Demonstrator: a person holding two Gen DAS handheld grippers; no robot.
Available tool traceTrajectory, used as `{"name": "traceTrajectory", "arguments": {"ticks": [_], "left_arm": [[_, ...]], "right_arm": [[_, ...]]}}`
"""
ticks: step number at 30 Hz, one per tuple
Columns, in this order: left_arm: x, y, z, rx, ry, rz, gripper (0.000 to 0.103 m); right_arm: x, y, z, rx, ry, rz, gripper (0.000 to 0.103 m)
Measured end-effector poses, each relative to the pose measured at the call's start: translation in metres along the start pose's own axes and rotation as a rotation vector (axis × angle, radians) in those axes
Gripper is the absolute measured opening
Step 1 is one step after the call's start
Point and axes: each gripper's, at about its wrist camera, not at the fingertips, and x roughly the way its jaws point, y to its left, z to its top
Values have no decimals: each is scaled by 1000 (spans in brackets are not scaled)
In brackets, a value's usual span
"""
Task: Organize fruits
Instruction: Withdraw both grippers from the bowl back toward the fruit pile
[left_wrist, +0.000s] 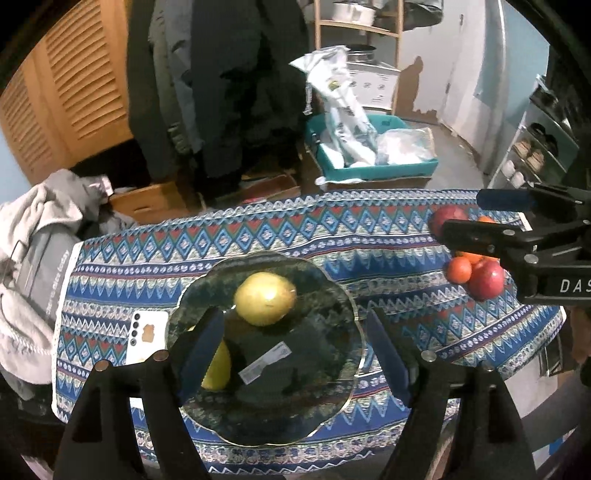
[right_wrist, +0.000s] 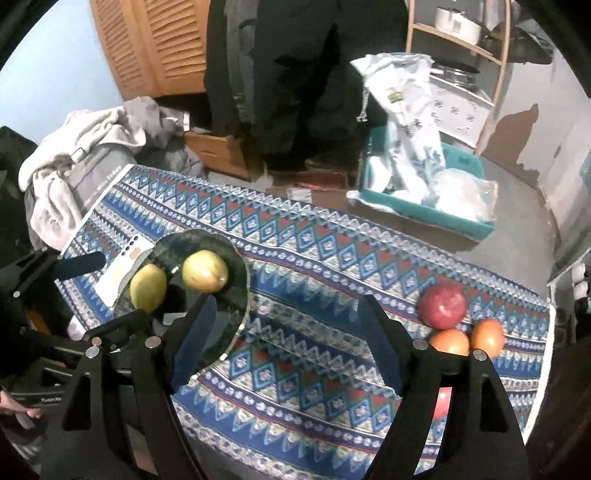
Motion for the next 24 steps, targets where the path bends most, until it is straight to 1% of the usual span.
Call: {"name": "traceTrajectory", "arguments": {"ticks": [4,8,10,12,18,24], "left_arm": [[-6,-14,5,22,-9,-6,80],[-14,-24,9,36,-26,-10,81],[-17,-30,11,43,-34,-13,86],[-20,-36,14,51,-44,-18,86],[-24,-54,22,77,-52,-30,86],[-29,-72,29,101,-69,-39,86]], "right_arm": [[-12,-13,-6,10,-12,-16,81],[-25,-27,-12,36,-27,-14,81],[-30,-33,-14,38,-33,-20,83],[-36,-38,-16,42,-43,-33,84],[-51,-56,-23,66,-65,-28,84],[-66,-72,-31,80,-93,-66,85]]}}
